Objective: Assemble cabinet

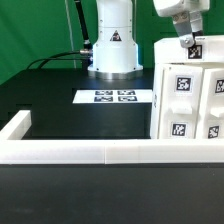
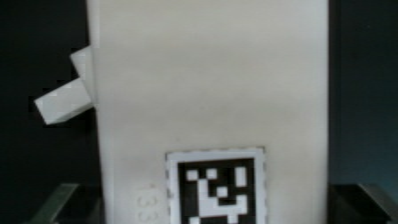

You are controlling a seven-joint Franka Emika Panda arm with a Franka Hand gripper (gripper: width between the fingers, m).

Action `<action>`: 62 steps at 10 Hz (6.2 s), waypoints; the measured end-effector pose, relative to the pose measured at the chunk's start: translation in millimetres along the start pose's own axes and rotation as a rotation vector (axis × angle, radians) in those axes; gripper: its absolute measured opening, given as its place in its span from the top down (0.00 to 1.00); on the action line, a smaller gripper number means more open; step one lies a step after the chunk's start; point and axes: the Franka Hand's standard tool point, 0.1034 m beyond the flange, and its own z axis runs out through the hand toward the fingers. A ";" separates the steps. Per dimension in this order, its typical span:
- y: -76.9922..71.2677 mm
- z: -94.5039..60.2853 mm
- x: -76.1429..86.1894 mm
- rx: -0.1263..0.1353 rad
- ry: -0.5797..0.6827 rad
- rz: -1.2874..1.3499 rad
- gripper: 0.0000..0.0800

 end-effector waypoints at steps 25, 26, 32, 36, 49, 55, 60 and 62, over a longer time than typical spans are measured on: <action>8.9 -15.4 -33.1 -0.148 0.027 -1.892 0.00; 8.0 -16.0 -33.8 -0.163 0.041 -2.026 0.00; 4.9 -13.1 -21.9 -0.251 0.016 -2.612 0.00; 1.3 -8.4 -8.4 -0.283 -0.034 -2.896 0.00; 7.4 12.3 1.3 -0.311 -0.057 -2.692 0.30; 10.8 12.5 4.9 -0.195 0.038 -2.037 0.30; 10.1 12.8 2.6 -0.141 0.065 -1.675 0.30; 10.1 12.8 2.3 -0.134 0.065 -1.583 0.30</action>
Offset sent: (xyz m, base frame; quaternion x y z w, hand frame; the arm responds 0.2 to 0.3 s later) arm -0.0049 0.0080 0.0145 -0.0191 -0.0265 -0.0727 0.9968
